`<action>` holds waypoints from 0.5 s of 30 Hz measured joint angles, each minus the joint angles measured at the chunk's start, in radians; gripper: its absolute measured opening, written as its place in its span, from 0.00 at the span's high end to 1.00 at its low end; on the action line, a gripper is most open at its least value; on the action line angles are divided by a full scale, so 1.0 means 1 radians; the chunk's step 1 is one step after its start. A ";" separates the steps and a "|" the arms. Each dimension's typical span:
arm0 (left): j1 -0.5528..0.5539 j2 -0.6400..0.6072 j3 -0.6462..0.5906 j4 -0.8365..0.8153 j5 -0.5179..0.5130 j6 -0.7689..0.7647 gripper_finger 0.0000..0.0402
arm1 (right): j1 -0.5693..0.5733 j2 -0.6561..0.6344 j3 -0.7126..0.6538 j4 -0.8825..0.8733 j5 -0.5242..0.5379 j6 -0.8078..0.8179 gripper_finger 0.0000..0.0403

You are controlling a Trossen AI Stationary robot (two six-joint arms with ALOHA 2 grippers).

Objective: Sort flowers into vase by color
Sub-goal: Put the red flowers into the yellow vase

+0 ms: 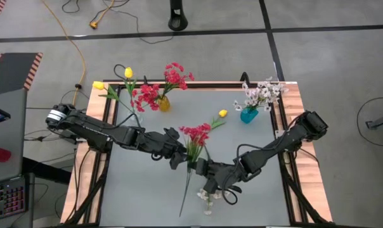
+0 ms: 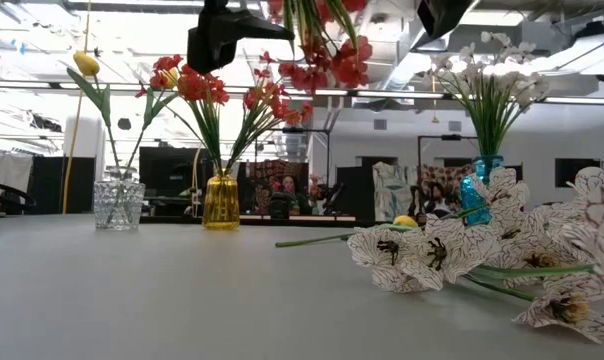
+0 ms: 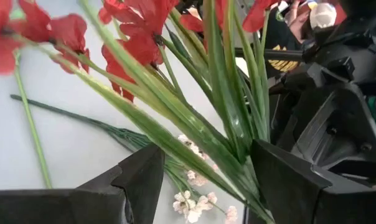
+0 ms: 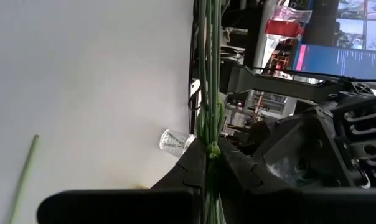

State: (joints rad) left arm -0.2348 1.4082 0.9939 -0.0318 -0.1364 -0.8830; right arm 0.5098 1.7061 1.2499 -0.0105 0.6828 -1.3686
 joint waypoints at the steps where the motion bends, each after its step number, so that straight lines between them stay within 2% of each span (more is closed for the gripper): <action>1: 0.000 0.000 0.000 0.000 0.000 -0.011 0.43 | -0.001 0.000 0.000 0.000 0.000 -0.008 0.88; 9: 0.001 0.000 0.000 0.002 0.023 -0.125 0.43 | -0.002 0.000 0.000 0.005 0.016 -0.081 0.88; 15: 0.001 0.001 0.000 0.044 0.019 -0.112 0.43 | -0.002 0.000 0.000 0.006 0.020 -0.084 0.88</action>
State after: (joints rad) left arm -0.2340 1.4094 0.9939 0.0121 -0.1173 -0.9947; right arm 0.5079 1.7065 1.2499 -0.0048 0.7029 -1.4525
